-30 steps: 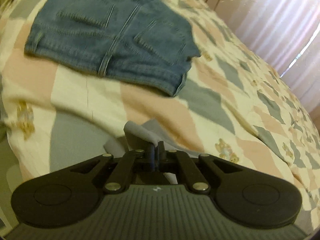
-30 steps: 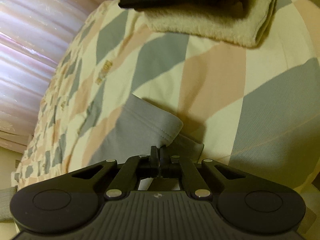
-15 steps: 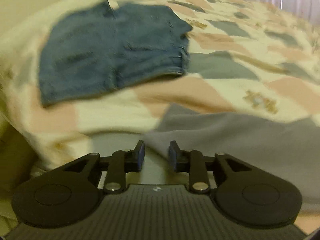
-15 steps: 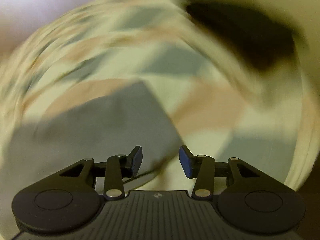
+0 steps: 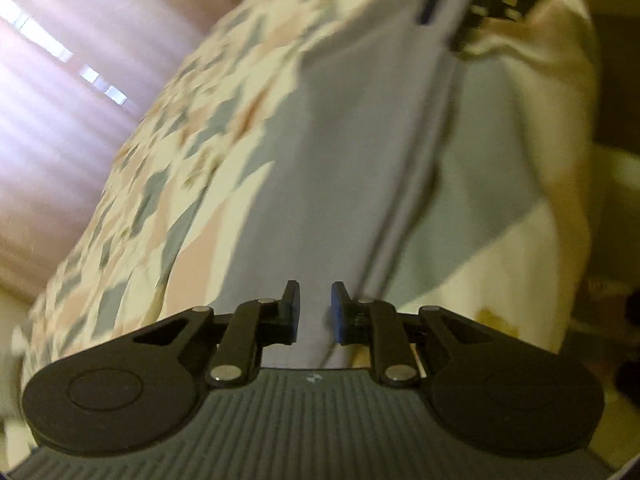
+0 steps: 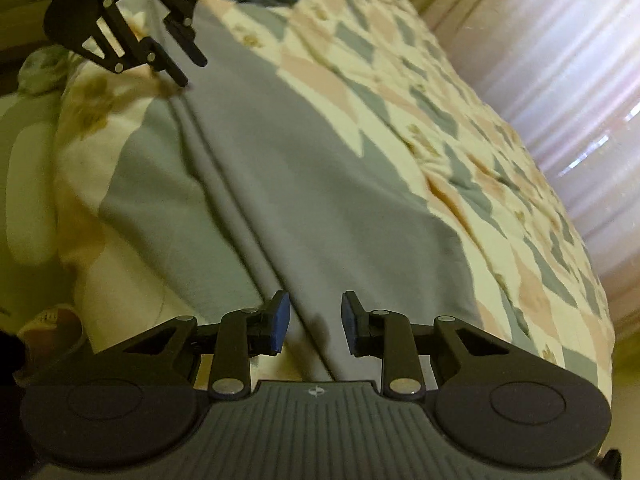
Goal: Fold clothes
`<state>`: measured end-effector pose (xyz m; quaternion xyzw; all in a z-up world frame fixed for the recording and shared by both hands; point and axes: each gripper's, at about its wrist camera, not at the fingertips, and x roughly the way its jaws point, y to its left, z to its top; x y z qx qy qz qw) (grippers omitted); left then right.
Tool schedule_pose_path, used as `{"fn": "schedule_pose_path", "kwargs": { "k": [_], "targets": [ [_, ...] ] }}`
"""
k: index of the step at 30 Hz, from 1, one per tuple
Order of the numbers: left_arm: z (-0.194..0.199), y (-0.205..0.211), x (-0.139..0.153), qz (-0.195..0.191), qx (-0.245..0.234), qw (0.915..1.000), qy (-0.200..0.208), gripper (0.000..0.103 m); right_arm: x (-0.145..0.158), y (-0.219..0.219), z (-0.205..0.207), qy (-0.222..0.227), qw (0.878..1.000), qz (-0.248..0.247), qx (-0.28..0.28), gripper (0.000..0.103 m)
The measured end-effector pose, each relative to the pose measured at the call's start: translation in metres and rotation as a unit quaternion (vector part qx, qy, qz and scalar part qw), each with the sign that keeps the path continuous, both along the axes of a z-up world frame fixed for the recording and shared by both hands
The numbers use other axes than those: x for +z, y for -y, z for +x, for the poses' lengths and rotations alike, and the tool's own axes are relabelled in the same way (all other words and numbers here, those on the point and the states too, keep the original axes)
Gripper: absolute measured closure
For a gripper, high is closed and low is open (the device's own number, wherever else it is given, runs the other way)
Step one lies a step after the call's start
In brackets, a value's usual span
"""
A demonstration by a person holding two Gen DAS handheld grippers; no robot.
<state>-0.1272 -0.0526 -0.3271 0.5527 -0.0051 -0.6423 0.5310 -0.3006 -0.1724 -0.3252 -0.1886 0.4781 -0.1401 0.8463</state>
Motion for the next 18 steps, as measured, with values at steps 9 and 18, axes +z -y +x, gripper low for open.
{"fn": "schedule_pose_path", "kwargs": {
  "k": [9,18],
  "targets": [
    [-0.008,0.001,-0.035,0.022,-0.043,0.9966,0.067,0.095,-0.027,-0.004,0.005,-0.029,0.999,-0.036,0.027,0.097],
    [-0.003,-0.014,-0.01,-0.014,-0.048,0.9957,0.078,0.102,-0.007,-0.013,-0.01,-0.011,0.997,-0.06,0.053,0.103]
  ]
}}
